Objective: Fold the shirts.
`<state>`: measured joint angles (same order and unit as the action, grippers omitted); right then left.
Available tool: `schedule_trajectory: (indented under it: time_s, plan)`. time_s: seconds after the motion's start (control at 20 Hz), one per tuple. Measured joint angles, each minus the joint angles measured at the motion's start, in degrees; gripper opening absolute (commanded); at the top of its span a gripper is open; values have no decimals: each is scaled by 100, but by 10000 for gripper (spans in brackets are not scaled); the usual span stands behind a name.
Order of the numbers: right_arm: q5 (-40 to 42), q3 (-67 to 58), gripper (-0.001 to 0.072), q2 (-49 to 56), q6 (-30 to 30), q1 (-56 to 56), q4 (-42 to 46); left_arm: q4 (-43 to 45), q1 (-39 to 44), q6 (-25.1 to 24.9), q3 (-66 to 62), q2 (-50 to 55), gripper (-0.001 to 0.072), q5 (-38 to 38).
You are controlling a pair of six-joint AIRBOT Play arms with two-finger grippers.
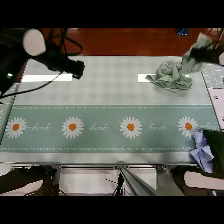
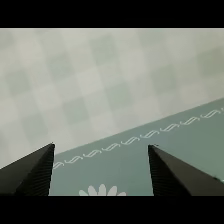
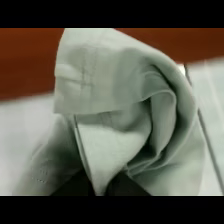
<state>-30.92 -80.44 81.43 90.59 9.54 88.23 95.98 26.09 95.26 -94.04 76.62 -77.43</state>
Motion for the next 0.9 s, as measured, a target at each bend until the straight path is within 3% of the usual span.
schedule_trajectory:
  time_s: [0.2, 0.5, 0.7, 0.9]
  plan:
    - [-7, -341, 29, -1366, -603, -529, -396, 0, 4, 0, -1117, -363, 707, -278]
    - [-114, -697, 30, -2741, -859, -1204, -560, 2, 4, 0, -2004, -1263, 707, -474]
    - [-1025, -752, 30, -2916, -1023, -1322, -654, 2, 7, 0, -2105, -1596, 707, -820]
    - [-2188, -767, 29, -2468, -1495, -1447, -1458, 0, 7, 0, -1937, -1674, 707, -1108]
